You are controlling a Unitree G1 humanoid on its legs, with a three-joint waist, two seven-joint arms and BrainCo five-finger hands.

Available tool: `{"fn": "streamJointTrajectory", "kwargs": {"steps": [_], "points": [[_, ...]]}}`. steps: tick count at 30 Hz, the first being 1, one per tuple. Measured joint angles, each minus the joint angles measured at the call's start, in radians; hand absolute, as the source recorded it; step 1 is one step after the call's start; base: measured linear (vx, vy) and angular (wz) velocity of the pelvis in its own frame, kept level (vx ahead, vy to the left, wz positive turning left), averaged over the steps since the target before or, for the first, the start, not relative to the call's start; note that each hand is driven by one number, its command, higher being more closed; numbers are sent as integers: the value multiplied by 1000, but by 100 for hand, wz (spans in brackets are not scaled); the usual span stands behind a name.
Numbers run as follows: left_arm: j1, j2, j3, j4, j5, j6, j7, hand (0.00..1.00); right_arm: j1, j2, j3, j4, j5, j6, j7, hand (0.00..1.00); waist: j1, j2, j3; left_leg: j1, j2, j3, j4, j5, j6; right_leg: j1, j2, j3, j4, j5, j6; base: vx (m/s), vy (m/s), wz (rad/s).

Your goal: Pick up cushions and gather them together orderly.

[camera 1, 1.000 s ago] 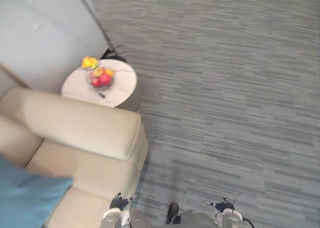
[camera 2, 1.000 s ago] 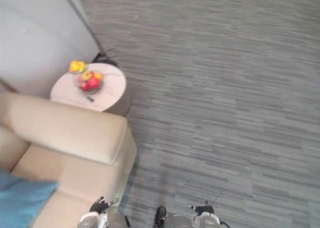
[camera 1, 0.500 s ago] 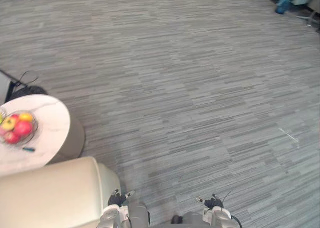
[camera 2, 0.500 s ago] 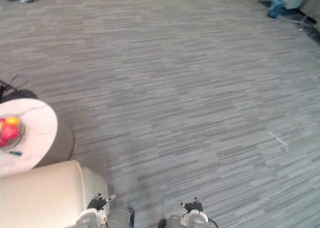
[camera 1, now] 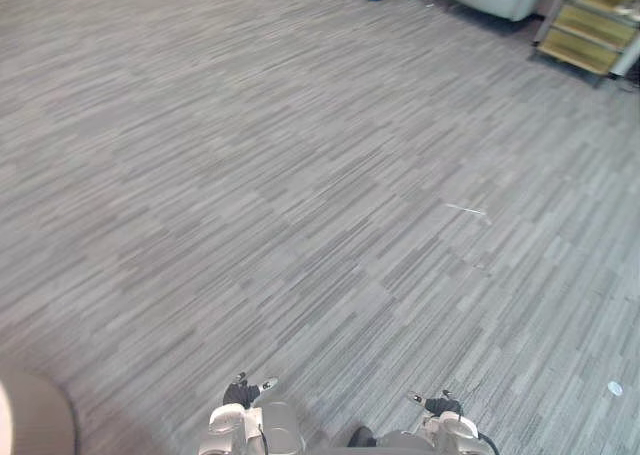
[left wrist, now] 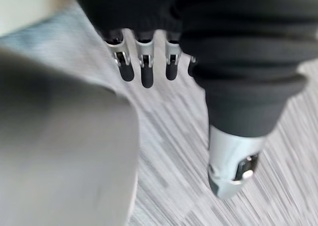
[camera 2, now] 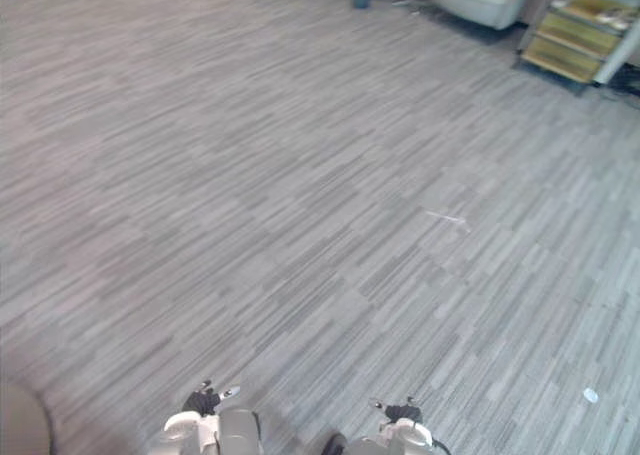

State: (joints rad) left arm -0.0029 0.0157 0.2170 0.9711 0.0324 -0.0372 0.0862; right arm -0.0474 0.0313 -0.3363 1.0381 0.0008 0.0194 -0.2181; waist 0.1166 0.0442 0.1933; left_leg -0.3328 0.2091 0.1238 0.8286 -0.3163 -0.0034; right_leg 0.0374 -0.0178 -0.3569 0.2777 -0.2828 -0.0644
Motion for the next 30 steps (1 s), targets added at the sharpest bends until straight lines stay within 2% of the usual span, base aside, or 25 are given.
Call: {"fn": "streamJointTrajectory", "kwargs": {"steps": [2, 3, 5, 6, 8, 10, 11, 12, 13, 14, 15, 17, 18, 19, 20, 21, 22, 23, 24, 25, 26, 27, 28, 29, 30], "points": [[0, -5, 3, -8, -13, -1, 2, 0, 2, -1, 0, 1, 0, 4, -2, 0, 6, 0, -1, -21, -73, -55, -279, 43, -32, 18, -12, 71, -8, -20, 35, 329, 223, -107], [4, -4, 5, -10, -18, -2, 2, 0, 9, -3, 2, 5, 0, 8, -2, 0, 24, -20, -9, 3, -117, -78, -339, 147, -49, 27, -34, 125, -20, -30, 59, 405, 224, -92], [4, 7, 2, -12, -15, -5, 2, 0, 26, 16, 8, 6, 0, 10, -1, 0, 29, -66, -46, 17, -143, -30, -364, 130, -25, 48, -59, 170, -94, 8, 84, 548, 184, -53], [5, 6, 8, -16, -20, -5, 0, 0, 35, 17, 5, 3, -1, 11, 1, 0, 40, -72, -46, 18, -143, -10, -327, 96, -13, 66, -71, 181, -118, 29, 100, 516, 163, -33], [5, -3, 36, -17, -14, 2, 3, 0, 36, 17, 6, -3, -4, 9, 3, 0, 48, -82, -52, 54, -152, 31, -312, 73, 16, 54, -98, 208, -35, 34, 110, 430, 186, -45], [6, -2, 21, -4, -14, 5, 2, 0, 36, 16, 9, -14, -13, 7, 5, 0, 53, -72, -45, 135, -150, 61, -333, 40, 28, -47, -123, 229, 247, 53, 150, 378, 150, -53], [-2, 1, 5, 6, -8, 12, 2, 0, 42, 19, 9, -30, -30, 8, 11, 0, 46, -59, -34, 224, -150, 60, -372, -11, 31, -179, -153, 237, 560, 119, 198, 352, 97, -46], [-2, 8, -1, 14, -6, 16, 3, 0, 43, 16, 9, -49, -39, 6, 15, 0, 41, -58, -29, 282, -150, 69, -390, -32, 33, -252, -177, 221, 724, 103, 184, 346, 65, -33], [-2, 9, -1, 19, -6, 19, 5, 0, 44, 12, 10, -59, -42, 6, 17, 0, 32, -53, -27, 322, -149, 71, -407, -37, 34, -290, -189, 191, 775, 91, 164, 363, 13, -6], [-5, 6, -1, 19, -7, 20, 9, 0, 46, 6, 9, -74, -43, 6, 19, 0, 15, -55, -30, 383, -139, 71, -455, -50, 29, -339, -209, 105, 765, 71, 133, 362, -23, 8], [-10, 6, -1, 18, -7, 19, 11, 0, 43, 8, 8, -80, -43, 5, 19, 0, 7, -56, -28, 414, -131, 72, -480, -64, 17, -370, -216, 55, 718, 64, 120, 371, -36, 6], [-13, 5, 0, 24, -7, 21, 13, 0, 24, 9, 3, -77, -43, -2, 21, 0, -1, -62, -27, 472, -117, 86, -520, -96, -5, -448, -199, -22, 458, 84, 112, 438, -84, -16], [-14, 5, -1, 26, -6, 21, 14, 0, 12, 5, 2, -72, -43, -2, 21, 0, -6, -63, -27, 494, -117, 97, -545, -100, -16, -470, -176, -31, 287, 124, 116, 541, -136, -13], [-18, 7, -11, 32, -5, 20, 16, 0, 0, 0, 2, -57, -43, -2, 21, 0, -19, -73, -25, 529, -132, 93, -591, -102, -19, -475, -153, -13, 68, 197, 141, 402, -123, 9], [-23, 10, -16, 39, -4, 19, 17, 0, -5, -5, 1, -41, -43, -2, 21, 0, -31, -82, -19, 555, -149, 78, -618, -102, -19, -477, -152, 6, 0, 235, 145, 577, -187, 35], [-28, 7, -17, 56, -1, 19, 19, 0, -19, -33, 1, -27, -43, 2, 22, 0, -53, -66, -14, 605, -139, 38, -647, -103, -22, -468, -121, 46, 14, 353, 78, 622, -196, 37], [-28, -4, -18, 64, 5, 18, 17, 0, -26, -48, -2, -13, -43, 1, 22, 0, -55, -27, -17, 604, -109, -3, -626, -94, -26, -476, -101, 43, 66, 346, 46, 769, -245, 24], [-24, -10, -17, 64, 6, 17, 17, 0, -31, -57, -16, -4, -45, 0, 22, 0, -54, -6, -18, 598, -88, -31, -584, -85, -40, -478, -84, 33, 106, 311, 18, 648, -210, -3], [-23, -13, -1, 62, 6, 15, 18, 0, -39, -66, -32, 2, -46, 2, 23, 0, -51, 16, -18, 556, -54, -74, -444, -62, -43, -462, -64, 12, 148, 258, 4, 663, -234, -8], [-23, -14, 22, 62, 6, 16, 18, 0, -37, -63, -35, 0, -50, 4, 22, 0, -54, 25, -13, 482, -38, -111, -249, 11, -32, -426, -46, 1, 166, 209, 0, 672, -257, -4], [-23, -18, 39, 59, 6, 16, 18, 0, -33, -63, -30, -1, -50, 5, 21, 0, -54, 31, -10, 419, -24, -123, -92, 124, -28, -383, -27, -3, 158, 181, -4, 808, -245, -6], [-11, -28, 50, 55, 6, 16, 19, 0, -30, -67, -2, -5, -48, 5, 18, 0, -45, 45, -1, 337, 13, -130, 109, 363, -40, -292, 5, 7, 109, 153, -13, 672, -149, -18], [3, -32, 45, 39, 6, 15, 16, 0, -26, -64, 18, -5, -44, 5, 15, 0, -33, 56, 1, 251, 46, -110, 268, 301, -31, -214, 38, 17, 63, 127, -26, 670, -36, -29], [4, -30, 35, 28, 6, 14, 16, 0, -29, -55, 28, 0, -39, 6, 12, 0, -26, 50, 5, 196, 48, -97, 337, 243, -20, -166, 42, 29, 39, 118, -25, 660, -8, -30], [4, -25, 28, -2, 4, 8, 13, 0, -30, -34, 30, 1, -37, 6, 10, 0, -4, 29, 9, 100, 27, -73, 374, 173, -26, -88, 41, 49, -24, 111, -20, 652, -18, -22]]}}
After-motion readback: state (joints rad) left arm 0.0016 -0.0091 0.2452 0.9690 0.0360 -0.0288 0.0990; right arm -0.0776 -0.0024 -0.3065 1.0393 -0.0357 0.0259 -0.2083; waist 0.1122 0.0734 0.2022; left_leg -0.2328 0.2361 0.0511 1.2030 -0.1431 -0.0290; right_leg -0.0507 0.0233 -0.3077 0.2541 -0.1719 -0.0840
